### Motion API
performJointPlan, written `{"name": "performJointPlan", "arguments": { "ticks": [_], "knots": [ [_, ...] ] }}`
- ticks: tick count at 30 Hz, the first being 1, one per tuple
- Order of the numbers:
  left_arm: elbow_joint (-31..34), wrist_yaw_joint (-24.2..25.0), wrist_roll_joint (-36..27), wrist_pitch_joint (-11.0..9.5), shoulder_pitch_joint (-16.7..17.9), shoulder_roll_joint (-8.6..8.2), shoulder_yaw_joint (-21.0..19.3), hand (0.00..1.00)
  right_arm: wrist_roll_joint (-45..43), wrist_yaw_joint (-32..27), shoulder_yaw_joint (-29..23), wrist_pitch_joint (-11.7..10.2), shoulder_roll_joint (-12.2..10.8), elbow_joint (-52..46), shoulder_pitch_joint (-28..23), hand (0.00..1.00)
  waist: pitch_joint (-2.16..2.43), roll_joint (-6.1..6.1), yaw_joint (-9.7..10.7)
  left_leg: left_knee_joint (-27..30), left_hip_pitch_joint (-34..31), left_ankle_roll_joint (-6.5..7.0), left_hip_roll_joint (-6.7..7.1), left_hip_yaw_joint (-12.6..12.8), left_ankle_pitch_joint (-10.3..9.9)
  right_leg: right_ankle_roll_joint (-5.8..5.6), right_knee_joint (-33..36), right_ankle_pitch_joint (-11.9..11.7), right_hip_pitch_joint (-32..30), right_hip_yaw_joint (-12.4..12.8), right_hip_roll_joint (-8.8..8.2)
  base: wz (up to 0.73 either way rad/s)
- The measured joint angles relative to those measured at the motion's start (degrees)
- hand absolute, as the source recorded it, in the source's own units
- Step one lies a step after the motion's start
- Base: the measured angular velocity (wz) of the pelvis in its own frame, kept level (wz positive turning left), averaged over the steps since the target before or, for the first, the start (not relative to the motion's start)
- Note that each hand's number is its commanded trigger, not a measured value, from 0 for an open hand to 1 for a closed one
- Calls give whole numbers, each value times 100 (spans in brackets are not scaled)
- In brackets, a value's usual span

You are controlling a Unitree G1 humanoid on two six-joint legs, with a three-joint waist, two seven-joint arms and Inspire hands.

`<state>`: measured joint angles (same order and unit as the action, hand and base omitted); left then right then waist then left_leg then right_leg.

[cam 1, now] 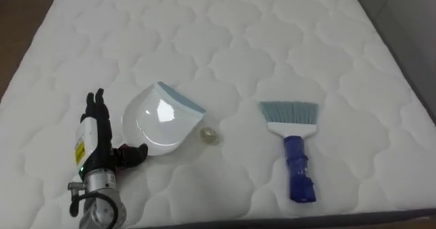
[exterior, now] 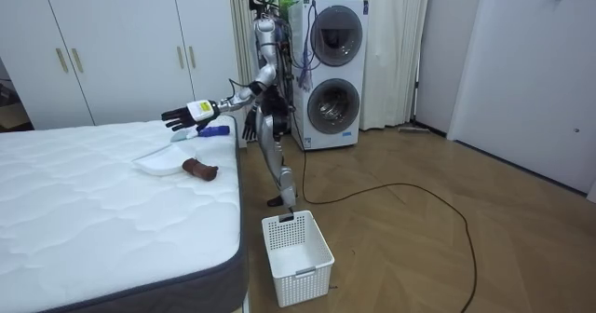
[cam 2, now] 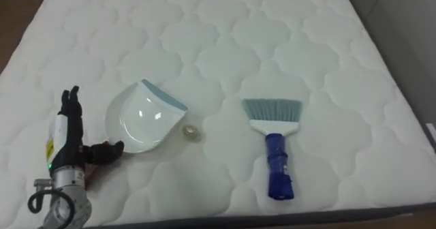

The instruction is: Clean bed

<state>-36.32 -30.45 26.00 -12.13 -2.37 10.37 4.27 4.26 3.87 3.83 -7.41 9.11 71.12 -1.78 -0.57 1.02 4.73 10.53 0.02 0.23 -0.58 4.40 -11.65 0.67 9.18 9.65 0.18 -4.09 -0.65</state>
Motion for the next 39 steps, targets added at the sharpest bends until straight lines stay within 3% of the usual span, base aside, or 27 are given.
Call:
{"name": "performJointPlan", "arguments": {
  "ticks": [7,14,18,23,26,39],
  "knots": [
    [-535,-1,113,7,-49,100,144,0,-85,10,0,8,40,129,171,0,-8,12,40,26,-156,3,-3,-3,2,0,52,0,-169,-66,-10,0],
    [-1280,-5,117,5,-321,231,142,0,-78,62,3,91,122,369,360,0,-12,15,70,83,-417,20,9,-45,12,0,83,-1,-391,-101,-26,2],
    [-1660,-6,124,6,-493,336,144,0,-232,57,12,89,212,504,530,0,-39,43,107,94,-543,30,8,-59,20,0,138,-1,-539,-110,-28,1],
    [-1685,-6,355,9,-751,542,169,0,-282,-54,187,96,438,543,639,0,-120,208,110,179,-850,40,17,-56,26,-5,221,-11,-844,-68,-35,-1],
    [-1687,-31,369,9,-850,619,170,0,-269,-181,337,122,461,540,655,0,-111,275,106,214,-945,41,9,-55,27,-6,263,-10,-941,-64,-34,0],
    [-2147,-61,628,50,-992,624,389,0,-221,-235,713,108,454,642,811,0,-118,272,116,221,-1102,46,0,-42,32,-6,378,-9,-1152,-78,-40,0]
  ]
}}
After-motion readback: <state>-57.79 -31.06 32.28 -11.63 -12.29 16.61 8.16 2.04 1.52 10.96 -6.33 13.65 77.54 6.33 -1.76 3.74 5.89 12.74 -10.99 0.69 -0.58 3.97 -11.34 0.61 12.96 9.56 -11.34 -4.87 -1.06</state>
